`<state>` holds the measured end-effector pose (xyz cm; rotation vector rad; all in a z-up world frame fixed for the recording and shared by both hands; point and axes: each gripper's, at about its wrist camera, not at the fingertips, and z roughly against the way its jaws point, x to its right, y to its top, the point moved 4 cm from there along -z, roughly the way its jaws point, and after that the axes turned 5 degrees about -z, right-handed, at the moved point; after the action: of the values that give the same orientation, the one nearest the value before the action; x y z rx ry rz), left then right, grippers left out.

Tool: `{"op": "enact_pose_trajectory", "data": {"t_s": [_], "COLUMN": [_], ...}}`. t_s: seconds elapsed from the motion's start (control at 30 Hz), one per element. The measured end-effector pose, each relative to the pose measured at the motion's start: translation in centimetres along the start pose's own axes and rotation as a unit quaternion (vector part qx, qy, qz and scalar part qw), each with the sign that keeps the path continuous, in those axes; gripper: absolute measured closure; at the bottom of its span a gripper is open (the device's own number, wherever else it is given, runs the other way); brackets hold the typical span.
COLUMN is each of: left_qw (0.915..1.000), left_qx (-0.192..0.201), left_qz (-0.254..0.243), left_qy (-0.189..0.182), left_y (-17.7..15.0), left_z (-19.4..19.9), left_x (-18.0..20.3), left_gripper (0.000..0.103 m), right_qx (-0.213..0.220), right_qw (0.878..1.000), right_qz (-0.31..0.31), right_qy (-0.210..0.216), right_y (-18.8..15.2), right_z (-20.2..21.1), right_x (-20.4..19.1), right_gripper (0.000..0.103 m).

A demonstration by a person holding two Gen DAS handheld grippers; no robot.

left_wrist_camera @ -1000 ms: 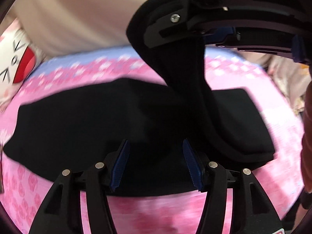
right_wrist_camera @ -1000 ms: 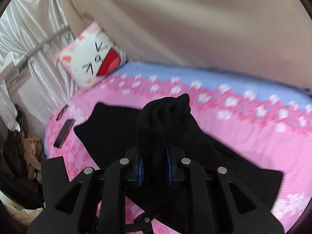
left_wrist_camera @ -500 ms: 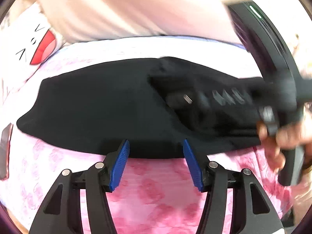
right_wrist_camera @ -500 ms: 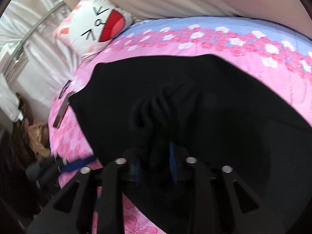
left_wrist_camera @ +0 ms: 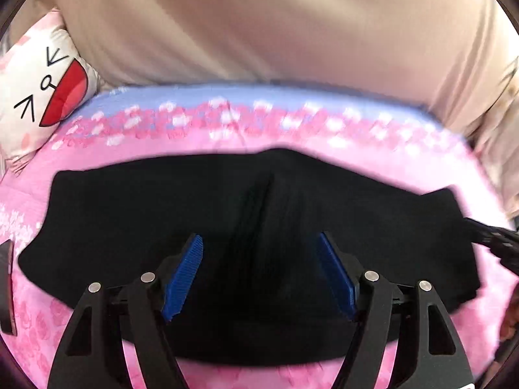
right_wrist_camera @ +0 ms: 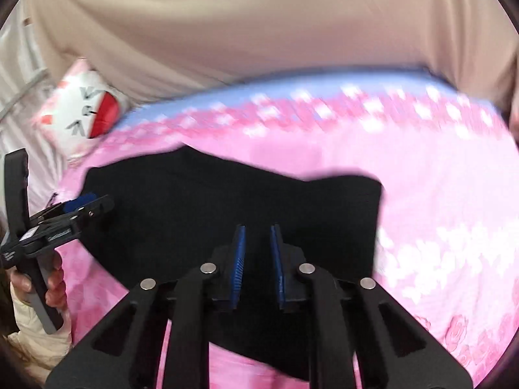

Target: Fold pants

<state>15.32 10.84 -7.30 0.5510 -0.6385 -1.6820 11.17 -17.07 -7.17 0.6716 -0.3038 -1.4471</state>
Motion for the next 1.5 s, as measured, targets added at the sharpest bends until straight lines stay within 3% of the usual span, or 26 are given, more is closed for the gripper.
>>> {"op": "enact_pose_trajectory", "data": {"t_s": [0.07, 0.17, 0.27, 0.33, 0.4, 0.5, 0.57, 0.67, 0.8, 0.9, 1.0, 1.1, 1.2, 1.3, 1.4, 1.5], "left_qw": [0.9994, 0.9991, 0.9988, 0.9988, 0.9986, 0.9982, 0.999, 0.9989, 0.9961, 0.9954, 0.9975, 0.9979, 0.9783, 0.9316, 0.8956, 0.8788], "left_qx": [-0.033, -0.036, -0.039, -0.036, -0.034, -0.034, -0.024, -0.018, -0.029, -0.028, -0.021, 0.005, 0.015, 0.019, 0.008, -0.001], "left_qz": [0.005, 0.024, 0.028, 0.024, 0.015, -0.001, -0.008, -0.026, -0.051, -0.053, -0.028, 0.055, 0.2, 0.35, 0.436, 0.475], "left_qy": [0.007, 0.004, 0.01, 0.023, 0.037, 0.05, 0.037, 0.033, 0.066, 0.075, 0.061, 0.035, 0.053, 0.096, 0.087, 0.048], "left_y": [-1.0, -1.9, -2.2, -2.6, -2.5, -1.7, -1.2, -0.1, 0.3, 0.4, 0.6, 0.6, -1.7, -6.5, -10.0, -11.6], "left_z": [-2.1, -2.4, -2.3, -1.8, -1.6, -1.1, -0.2, -0.5, -2.8, -3.1, -1.7, 1.3, 4.1, 6.3, 6.4, 5.6], "left_x": [0.4, 0.1, 0.1, 0.8, 1.0, 1.7, 2.5, 4.3, 5.5, 5.4, 4.3, -0.4, -9.4, -19.5, -24.9, -26.2], "left_gripper": [0.033, 0.032, 0.031, 0.03, 0.03, 0.031, 0.031, 0.031, 0.028, 0.027, 0.027, 0.024, 0.019, 0.019, 0.02, 0.02], "right_qx": [-0.029, -0.016, 0.02, 0.017, -0.007, 0.0, 0.026, 0.017, -0.017, -0.007, 0.018, 0.027, 0.024, 0.011, -0.004, -0.015], "right_qw": [0.999, 0.996, 0.999, 0.999, 0.999, 0.997, 0.998, 0.999, 0.999, 0.999, 0.999, 1.0, 1.0, 1.0, 1.0, 1.0], "right_qz": [-0.017, -0.09, -0.038, -0.029, -0.033, -0.074, -0.049, -0.012, -0.007, -0.037, -0.026, -0.004, 0.01, 0.011, 0.014, 0.021], "right_qy": [-0.033, 0.024, 0.012, -0.001, -0.038, -0.009, 0.003, 0.024, -0.029, -0.002, 0.009, 0.012, 0.008, 0.009, 0.011, 0.014], "right_y": [-1.0, -0.5, 1.4, 2.6, 3.4, 4.3, 4.7, 3.2, 0.5, 0.7, 1.1, 1.1, 0.2, -0.6, -1.6, -2.2], "right_z": [-2.5, -1.7, -0.6, -1.9, -4.9, -4.6, -2.5, -1.4, -3.7, -2.8, -0.6, 0.5, 0.9, 0.2, -0.5, -1.3], "right_x": [2.9, 4.5, 2.1, 2.0, 4.1, 5.2, 3.3, 1.1, 3.1, 3.5, 2.4, 0.8, -0.2, -0.7, -1.4, -2.5], "right_gripper": [0.099, 0.097, 0.096, 0.096, 0.103, 0.1, 0.097, 0.097, 0.102, 0.098, 0.096, 0.095, 0.094, 0.094, 0.094, 0.094]}}
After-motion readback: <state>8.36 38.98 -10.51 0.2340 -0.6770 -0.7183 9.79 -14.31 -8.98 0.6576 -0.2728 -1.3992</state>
